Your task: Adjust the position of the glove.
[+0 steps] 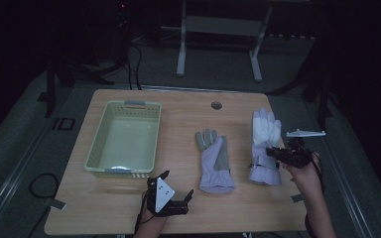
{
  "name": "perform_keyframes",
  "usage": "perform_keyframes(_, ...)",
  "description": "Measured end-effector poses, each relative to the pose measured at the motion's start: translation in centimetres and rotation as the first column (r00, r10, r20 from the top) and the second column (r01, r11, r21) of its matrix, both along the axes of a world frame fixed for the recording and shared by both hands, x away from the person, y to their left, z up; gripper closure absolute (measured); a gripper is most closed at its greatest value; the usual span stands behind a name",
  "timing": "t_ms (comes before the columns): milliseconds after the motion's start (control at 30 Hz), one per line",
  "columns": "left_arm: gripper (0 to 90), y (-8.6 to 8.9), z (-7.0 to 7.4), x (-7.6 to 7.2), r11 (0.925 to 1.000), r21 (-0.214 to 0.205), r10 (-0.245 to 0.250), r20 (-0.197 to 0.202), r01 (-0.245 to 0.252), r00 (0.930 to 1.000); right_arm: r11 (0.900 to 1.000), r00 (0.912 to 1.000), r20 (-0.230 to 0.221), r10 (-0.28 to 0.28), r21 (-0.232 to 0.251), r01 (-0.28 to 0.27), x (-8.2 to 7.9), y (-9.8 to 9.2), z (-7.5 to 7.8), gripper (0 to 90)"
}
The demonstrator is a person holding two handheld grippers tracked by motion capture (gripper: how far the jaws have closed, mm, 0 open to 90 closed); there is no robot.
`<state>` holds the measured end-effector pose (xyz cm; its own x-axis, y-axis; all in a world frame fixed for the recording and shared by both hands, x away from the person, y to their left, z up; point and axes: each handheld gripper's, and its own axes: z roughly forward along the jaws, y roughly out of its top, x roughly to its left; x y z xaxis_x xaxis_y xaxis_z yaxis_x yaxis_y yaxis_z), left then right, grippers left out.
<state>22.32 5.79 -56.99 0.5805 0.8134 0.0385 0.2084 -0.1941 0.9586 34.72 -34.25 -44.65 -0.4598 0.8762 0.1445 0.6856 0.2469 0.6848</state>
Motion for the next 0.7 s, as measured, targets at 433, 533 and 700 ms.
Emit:
perform_keyframes(433,1.2,0.1,0.0,0.0,1.0,-0.004,0.0,-0.002,0.0,1.0,0.9964,0.9957,0.038,0.084,-0.007,-0.084,-1.2,7.4,4.0,80.9)
perform_keyframes(533,1.2,0.1,0.0,0.0,1.0,-0.004,-0.001,-0.001,0.001,1.0,0.9964,0.9962,0.027,0.083,-0.018,-0.083,-1.4,9.2,4.3,81.0)
perform_keyframes(700,1.1,0.1,0.0,0.1,0.9999,-0.009,-0.006,-0.002,0.006,1.0,0.9961,0.9961,0.01,0.088,-0.007,-0.088,-1.6,11.1,4.5,81.0)
